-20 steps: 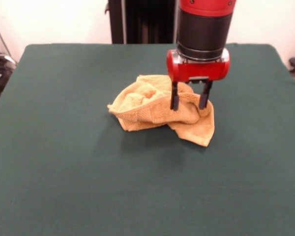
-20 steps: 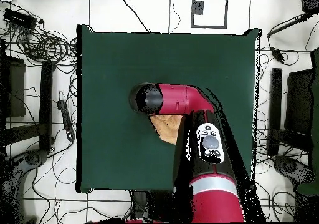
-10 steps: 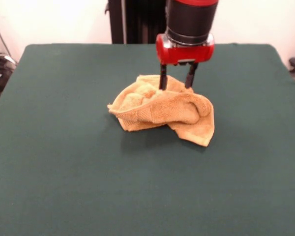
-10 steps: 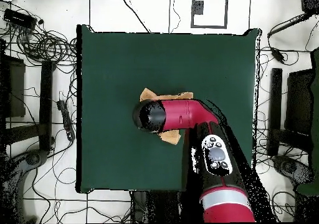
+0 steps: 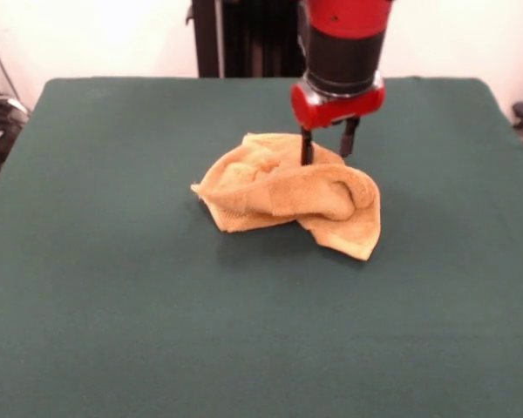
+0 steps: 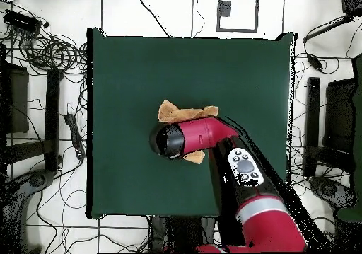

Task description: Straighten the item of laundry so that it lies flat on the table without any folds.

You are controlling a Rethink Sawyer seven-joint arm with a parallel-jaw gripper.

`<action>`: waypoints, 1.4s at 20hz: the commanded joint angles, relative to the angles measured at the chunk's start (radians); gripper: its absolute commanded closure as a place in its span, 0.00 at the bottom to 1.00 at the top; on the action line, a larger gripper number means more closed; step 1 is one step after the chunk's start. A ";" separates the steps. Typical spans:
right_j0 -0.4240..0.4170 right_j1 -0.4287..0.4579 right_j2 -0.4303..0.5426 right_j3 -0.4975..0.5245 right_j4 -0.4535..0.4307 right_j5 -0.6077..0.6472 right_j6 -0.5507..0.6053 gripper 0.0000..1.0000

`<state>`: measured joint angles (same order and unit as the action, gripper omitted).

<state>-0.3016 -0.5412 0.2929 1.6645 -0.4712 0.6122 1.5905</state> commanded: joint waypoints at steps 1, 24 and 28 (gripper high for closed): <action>-0.001 0.118 0.232 0.043 -0.144 -0.004 -0.353 0.00; 0.028 -0.061 0.319 0.213 0.010 0.155 0.006 0.00; 0.108 -0.168 0.268 0.286 0.092 0.126 0.153 0.00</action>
<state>-0.3004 -0.6079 0.5150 1.7761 -0.4911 0.7256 1.4998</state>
